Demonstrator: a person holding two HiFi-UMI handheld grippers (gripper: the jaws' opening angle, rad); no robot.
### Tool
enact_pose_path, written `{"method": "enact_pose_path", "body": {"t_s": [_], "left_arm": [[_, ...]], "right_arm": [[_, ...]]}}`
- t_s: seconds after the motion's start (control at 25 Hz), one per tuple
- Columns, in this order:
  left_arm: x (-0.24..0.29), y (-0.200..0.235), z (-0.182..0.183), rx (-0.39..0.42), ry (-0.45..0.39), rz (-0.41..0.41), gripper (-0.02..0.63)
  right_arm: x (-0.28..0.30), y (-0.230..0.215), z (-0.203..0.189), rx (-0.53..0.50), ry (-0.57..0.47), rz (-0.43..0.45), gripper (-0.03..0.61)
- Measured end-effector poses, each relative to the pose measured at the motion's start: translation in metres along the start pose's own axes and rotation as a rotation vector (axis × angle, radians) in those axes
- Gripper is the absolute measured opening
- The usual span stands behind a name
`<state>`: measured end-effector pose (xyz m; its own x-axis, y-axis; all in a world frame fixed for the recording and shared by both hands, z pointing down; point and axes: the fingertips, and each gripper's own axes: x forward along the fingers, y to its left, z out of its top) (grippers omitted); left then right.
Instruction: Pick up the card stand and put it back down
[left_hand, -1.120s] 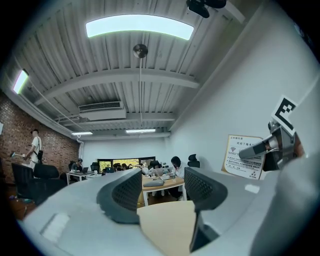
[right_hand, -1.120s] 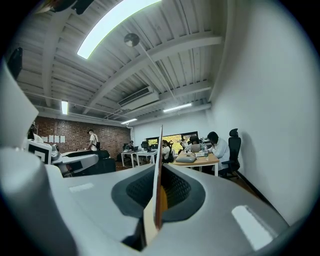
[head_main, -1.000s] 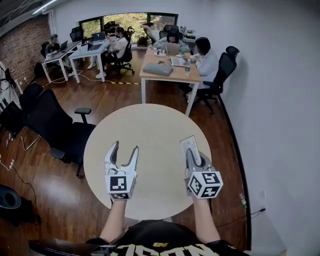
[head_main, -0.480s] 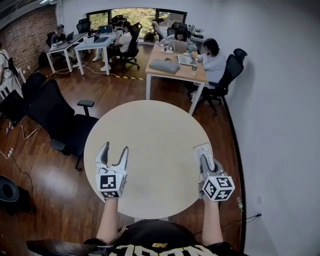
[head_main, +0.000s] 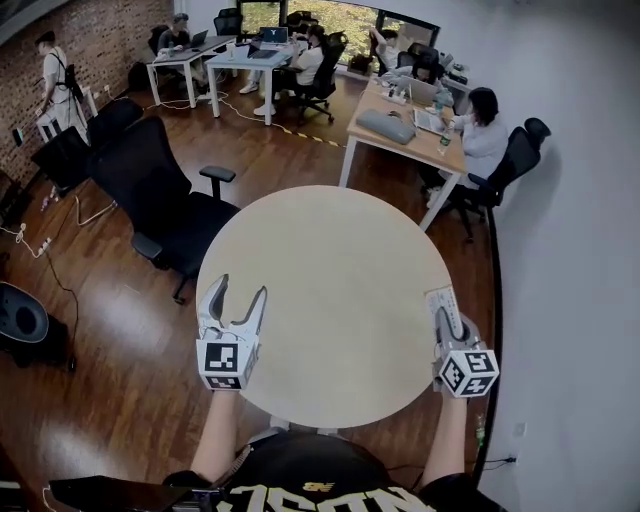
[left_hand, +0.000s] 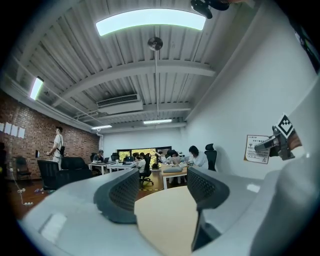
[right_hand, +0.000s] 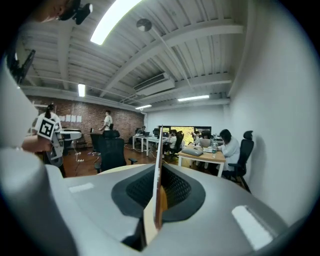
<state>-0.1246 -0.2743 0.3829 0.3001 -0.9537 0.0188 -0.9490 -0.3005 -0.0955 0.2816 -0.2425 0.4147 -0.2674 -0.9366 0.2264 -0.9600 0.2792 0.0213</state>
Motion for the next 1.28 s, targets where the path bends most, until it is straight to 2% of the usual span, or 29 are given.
{"method": "enact_pose_path", "body": {"t_s": [0.08, 0.2, 0.44, 0.56, 0.68, 0.84, 1.0, 1.16, 1.28], "left_arm": [[-0.011, 0.012, -0.007, 0.0, 0.016, 0.027, 0.301], [-0.029, 0.031, -0.017, -0.001, 0.04, 0.074, 0.301], [-0.066, 0.066, -0.041, 0.004, 0.071, 0.158, 0.301], [-0.084, 0.082, -0.053, -0.009, 0.094, 0.208, 0.301], [-0.103, 0.092, -0.068, -0.028, 0.129, 0.252, 0.301], [-0.127, 0.101, -0.094, -0.065, 0.172, 0.303, 0.301], [-0.142, 0.101, -0.121, -0.11, 0.224, 0.345, 0.301], [-0.142, 0.103, -0.149, -0.137, 0.262, 0.348, 0.301], [-0.147, 0.109, -0.178, -0.149, 0.296, 0.338, 0.301]], "right_arm": [[0.017, 0.014, 0.008, -0.086, 0.005, 0.076, 0.02], [0.044, 0.037, 0.016, -0.148, 0.012, 0.181, 0.02], [0.105, 0.094, 0.026, -0.159, 0.023, 0.389, 0.02], [0.141, 0.139, 0.02, -0.164, 0.036, 0.529, 0.02], [0.169, 0.196, 0.006, -0.219, 0.081, 0.677, 0.02], [0.188, 0.283, -0.024, -0.262, 0.139, 0.917, 0.02], [0.199, 0.353, -0.073, -0.222, 0.239, 1.136, 0.02], [0.214, 0.394, -0.131, -0.318, 0.322, 1.218, 0.02], [0.223, 0.417, -0.177, -0.344, 0.358, 1.255, 0.02]]}}
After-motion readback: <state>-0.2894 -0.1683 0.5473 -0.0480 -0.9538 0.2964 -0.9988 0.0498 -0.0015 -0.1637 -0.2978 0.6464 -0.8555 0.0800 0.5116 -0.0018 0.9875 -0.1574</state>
